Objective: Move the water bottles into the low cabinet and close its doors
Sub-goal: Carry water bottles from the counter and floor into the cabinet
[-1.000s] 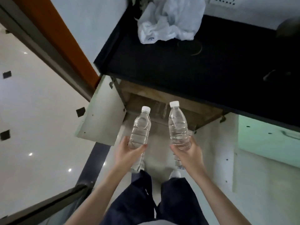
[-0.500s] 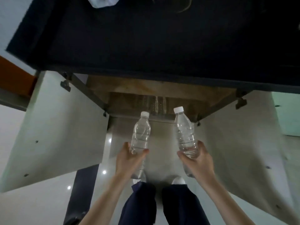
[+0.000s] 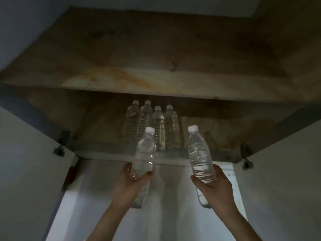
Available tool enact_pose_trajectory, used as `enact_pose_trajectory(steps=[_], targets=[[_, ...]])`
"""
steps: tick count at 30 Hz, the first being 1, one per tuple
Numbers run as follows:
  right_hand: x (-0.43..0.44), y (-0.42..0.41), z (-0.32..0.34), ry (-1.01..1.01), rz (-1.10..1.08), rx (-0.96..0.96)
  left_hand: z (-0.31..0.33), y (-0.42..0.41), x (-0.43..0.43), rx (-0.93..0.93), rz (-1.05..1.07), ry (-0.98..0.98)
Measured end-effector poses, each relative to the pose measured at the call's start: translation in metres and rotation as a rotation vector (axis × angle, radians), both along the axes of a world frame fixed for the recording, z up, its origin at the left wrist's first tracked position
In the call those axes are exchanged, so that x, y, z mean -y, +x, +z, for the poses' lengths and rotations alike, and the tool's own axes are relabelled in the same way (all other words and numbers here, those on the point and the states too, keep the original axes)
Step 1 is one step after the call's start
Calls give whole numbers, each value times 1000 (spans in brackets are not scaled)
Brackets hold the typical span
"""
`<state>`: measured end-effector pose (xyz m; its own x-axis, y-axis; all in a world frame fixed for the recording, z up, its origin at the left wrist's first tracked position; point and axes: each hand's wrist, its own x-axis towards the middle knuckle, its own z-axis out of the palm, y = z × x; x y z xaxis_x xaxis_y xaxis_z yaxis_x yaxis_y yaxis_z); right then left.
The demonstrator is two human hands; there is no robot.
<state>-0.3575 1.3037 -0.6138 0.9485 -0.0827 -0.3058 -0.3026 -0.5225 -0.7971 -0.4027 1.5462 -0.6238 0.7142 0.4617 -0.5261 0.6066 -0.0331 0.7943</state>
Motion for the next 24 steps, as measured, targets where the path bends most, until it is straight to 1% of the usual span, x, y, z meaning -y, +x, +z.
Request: enact_pose_trajectory(steps=[1, 3, 5, 6, 8, 9, 11, 13, 14, 16, 18, 20, 22, 24], targets=[[-1, 10, -20, -6, 0, 15, -20, 12, 0, 22, -11, -55], [-2, 30, -56, -2, -3, 53, -54, 35, -3, 58, -19, -93], [-4, 48, -84, 1, 2, 100, -80, 53, -5, 148, -48, -83], [-4, 54, -93, -4, 4, 119, -88, 60, -6, 174, -77, -40], [-5, 63, -104, 9, -3, 134, -97, 68, -8, 203, -86, 11], [-6, 65, -107, 26, -14, 135, -102, 71, -9, 209, -78, -1], [-7, 67, -110, 35, -19, 133, -103, 74, -9, 209, -26, -17], [-8, 70, -114, -12, 7, 107, -102, 74, -8, 198, 5, 25], [-8, 71, -116, 3, 15, 92, -100, 75, -8, 193, 13, 44], [-9, 75, -120, 47, 32, 87, -92, 79, -8, 212, -36, 43], [-13, 82, -121, 36, 50, 111, -89, 88, -11, 246, -121, 26], [-19, 93, -121, 71, 51, 122, -86, 103, -12, 244, -156, 73], [-23, 108, -124, 87, 85, 185, -82, 118, -10, 251, -161, 104], [-26, 115, -123, 33, 131, 239, -82, 129, -8, 259, -138, 117]])
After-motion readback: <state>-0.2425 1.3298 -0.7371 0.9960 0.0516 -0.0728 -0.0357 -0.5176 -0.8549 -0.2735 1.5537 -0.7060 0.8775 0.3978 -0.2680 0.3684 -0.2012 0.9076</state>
